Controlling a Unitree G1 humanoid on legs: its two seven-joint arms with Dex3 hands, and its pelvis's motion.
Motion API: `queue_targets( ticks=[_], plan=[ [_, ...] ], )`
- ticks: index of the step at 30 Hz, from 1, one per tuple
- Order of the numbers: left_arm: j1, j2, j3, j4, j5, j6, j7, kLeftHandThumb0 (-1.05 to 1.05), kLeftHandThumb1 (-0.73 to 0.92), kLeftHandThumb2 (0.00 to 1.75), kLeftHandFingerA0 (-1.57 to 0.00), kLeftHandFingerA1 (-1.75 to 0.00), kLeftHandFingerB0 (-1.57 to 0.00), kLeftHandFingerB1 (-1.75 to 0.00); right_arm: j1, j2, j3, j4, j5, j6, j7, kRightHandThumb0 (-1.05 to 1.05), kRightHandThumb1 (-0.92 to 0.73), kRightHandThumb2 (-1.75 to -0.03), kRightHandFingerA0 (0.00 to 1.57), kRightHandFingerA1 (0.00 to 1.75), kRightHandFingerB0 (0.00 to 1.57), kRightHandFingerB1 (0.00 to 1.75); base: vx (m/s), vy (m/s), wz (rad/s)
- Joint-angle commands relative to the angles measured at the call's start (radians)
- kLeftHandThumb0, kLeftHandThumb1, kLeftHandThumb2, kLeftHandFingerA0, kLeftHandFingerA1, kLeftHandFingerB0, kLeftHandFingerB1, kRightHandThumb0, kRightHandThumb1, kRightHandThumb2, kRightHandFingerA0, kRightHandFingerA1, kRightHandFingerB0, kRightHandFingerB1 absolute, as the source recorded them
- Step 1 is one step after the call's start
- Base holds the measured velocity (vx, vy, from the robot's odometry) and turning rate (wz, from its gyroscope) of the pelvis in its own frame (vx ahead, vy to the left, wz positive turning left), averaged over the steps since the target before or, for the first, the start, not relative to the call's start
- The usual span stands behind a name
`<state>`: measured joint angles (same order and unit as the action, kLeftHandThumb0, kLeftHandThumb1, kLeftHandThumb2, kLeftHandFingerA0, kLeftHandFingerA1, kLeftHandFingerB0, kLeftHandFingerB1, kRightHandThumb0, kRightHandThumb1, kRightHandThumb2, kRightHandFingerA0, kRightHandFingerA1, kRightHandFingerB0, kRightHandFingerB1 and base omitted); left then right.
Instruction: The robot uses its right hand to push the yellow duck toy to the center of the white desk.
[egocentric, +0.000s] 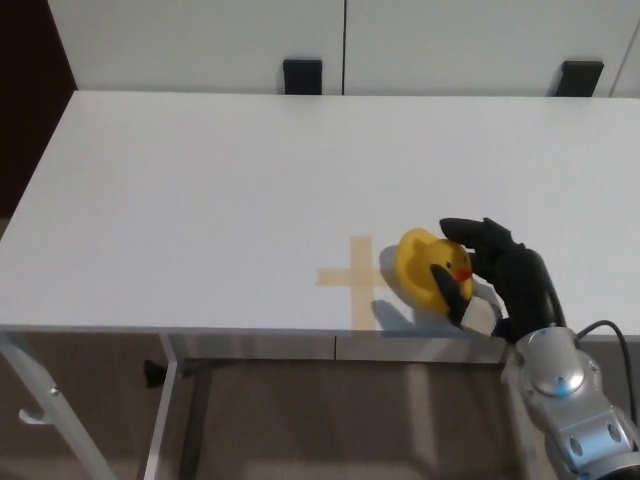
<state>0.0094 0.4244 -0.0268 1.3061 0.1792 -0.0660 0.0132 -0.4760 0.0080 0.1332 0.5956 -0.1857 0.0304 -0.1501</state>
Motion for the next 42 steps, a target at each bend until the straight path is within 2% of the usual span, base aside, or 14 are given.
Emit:
queue_targets(
  ticks=[1, 4, 7, 13, 22, 23, 25, 30, 32, 33, 36, 40, 41, 42],
  plan=[
    [0.008, 0.005, -0.002, 0.0, 0.01, -0.026, 0.009, -0.16, 0.65, 0.7, -0.89, -0.79, -0.84, -0.62, 0.015, 0.024, 0.041, 0.006, -0.022, 0.029, 0.028, -0.72, -0.78, -0.63, 0.31, 0.65, 0.31, 0.49, 0.0, 0.0, 0.0],
    [0.006, 0.006, -0.008, -0.001, 0.016, -0.02, 0.002, -0.18, 0.68, 0.67, -0.86, -0.71, -0.81, -0.6, 0.011, 0.038, 0.044, 0.006, -0.015, 0.027, 0.022, -0.72, -0.78, -0.63, 0.31, 0.68, 0.3, 0.52, 0.0, 0.0, 0.0],
    [0.002, 0.006, -0.001, 0.0, 0.009, -0.011, -0.002, -0.16, 0.65, 0.75, -0.87, -0.7, -0.84, -0.59, 0.006, 0.049, 0.047, 0.004, -0.014, 0.035, 0.021, -0.73, -0.79, -0.64, 0.3, 0.68, 0.29, 0.51, 0.0, 0.0, 0.0],
    [0.003, 0.006, -0.004, -0.001, 0.012, -0.016, 0.003, -0.16, 0.65, 0.72, -0.88, -0.8, -0.87, -0.66, -0.016, 0.067, 0.054, 0.015, -0.018, 0.046, 0.016, -0.7, -0.78, -0.63, 0.31, 0.67, 0.28, 0.49, 0.0, 0.0, 0.0],
    [0.002, -0.002, -0.001, 0.002, 0.008, -0.019, 0.0, -0.14, 0.64, 0.73, -0.88, -0.75, -0.87, -0.63, -0.038, 0.09, 0.082, 0.019, -0.045, 0.072, 0.004, -0.76, -0.79, -0.64, 0.28, 0.69, 0.28, 0.53, 0.0, 0.0, 0.0],
    [-0.002, -0.004, -0.009, 0.006, 0.017, -0.02, 0.0, -0.17, 0.67, 0.66, -0.88, -0.76, -0.86, -0.63, -0.043, 0.095, 0.079, 0.017, -0.036, 0.075, 0.012, -0.73, -0.79, -0.64, 0.26, 0.67, 0.26, 0.51, 0.0, 0.0, 0.0],
    [-0.004, -0.004, -0.013, 0.006, 0.021, -0.019, -0.002, -0.14, 0.63, 0.76, -0.89, -0.79, -0.87, -0.65, -0.048, 0.101, 0.076, 0.018, -0.027, 0.075, 0.019, -0.72, -0.78, -0.63, 0.26, 0.67, 0.26, 0.52, 0.0, 0.0, 0.0],
    [-0.006, -0.004, -0.015, 0.004, 0.021, -0.018, -0.004, -0.15, 0.63, 0.73, -0.9, -0.78, -0.87, -0.65, -0.055, 0.107, 0.075, 0.013, -0.021, 0.085, 0.028, -0.7, -0.78, -0.63, 0.26, 0.66, 0.26, 0.5, 0.0, 0.0, 0.0],
    [-0.011, -0.006, -0.016, 0.007, 0.023, -0.009, -0.003, -0.15, 0.64, 0.72, -0.88, -0.75, -0.87, -0.61, -0.058, 0.11, 0.072, 0.004, -0.015, 0.09, 0.037, -0.69, -0.78, -0.63, 0.28, 0.68, 0.25, 0.5, 0.0, 0.0, 0.0],
    [-0.009, -0.007, -0.016, 0.005, 0.022, -0.014, -0.001, -0.16, 0.63, 0.72, -0.88, -0.81, -0.86, -0.65, -0.061, 0.111, 0.077, 0.004, -0.019, 0.082, 0.04, -0.7, -0.79, -0.64, 0.3, 0.77, 0.25, 0.54, 0.0, 0.0, 0.0],
    [-0.006, -0.009, -0.016, 0.004, 0.021, -0.023, 0.0, -0.16, 0.63, 0.72, -0.88, -0.81, -0.86, -0.65, -0.064, 0.111, 0.083, 0.006, -0.026, 0.071, 0.041, -0.7, -0.79, -0.64, 0.3, 0.77, 0.25, 0.54, 0.0, 0.0, 0.0],
    [-0.006, -0.011, -0.011, 0.004, 0.017, -0.016, 0.005, -0.18, 0.65, 0.67, -0.89, -0.82, -0.86, -0.63, -0.067, 0.108, 0.088, 0.008, -0.033, 0.069, 0.041, -0.72, -0.78, -0.63, 0.26, 0.76, 0.25, 0.55, 0.0, 0.0, 0.0],
    [-0.002, -0.01, -0.006, 0.003, 0.012, -0.022, 0.001, -0.13, 0.62, 0.77, -0.88, -0.77, -0.87, -0.63, -0.068, 0.091, 0.098, -0.01, -0.063, 0.111, 0.024, -0.74, -0.79, -0.64, 0.15, 0.58, 0.2, 0.45, 0.0, 0.0, 0.0],
    [-0.001, -0.01, -0.005, 0.003, 0.01, -0.024, -0.001, -0.13, 0.62, 0.77, -0.88, -0.77, -0.87, -0.63, -0.068, 0.086, 0.101, -0.015, -0.071, 0.123, 0.019, -0.74, -0.79, -0.64, 0.15, 0.58, 0.2, 0.45, 0.0, 0.0, 0.0]
  ],
)
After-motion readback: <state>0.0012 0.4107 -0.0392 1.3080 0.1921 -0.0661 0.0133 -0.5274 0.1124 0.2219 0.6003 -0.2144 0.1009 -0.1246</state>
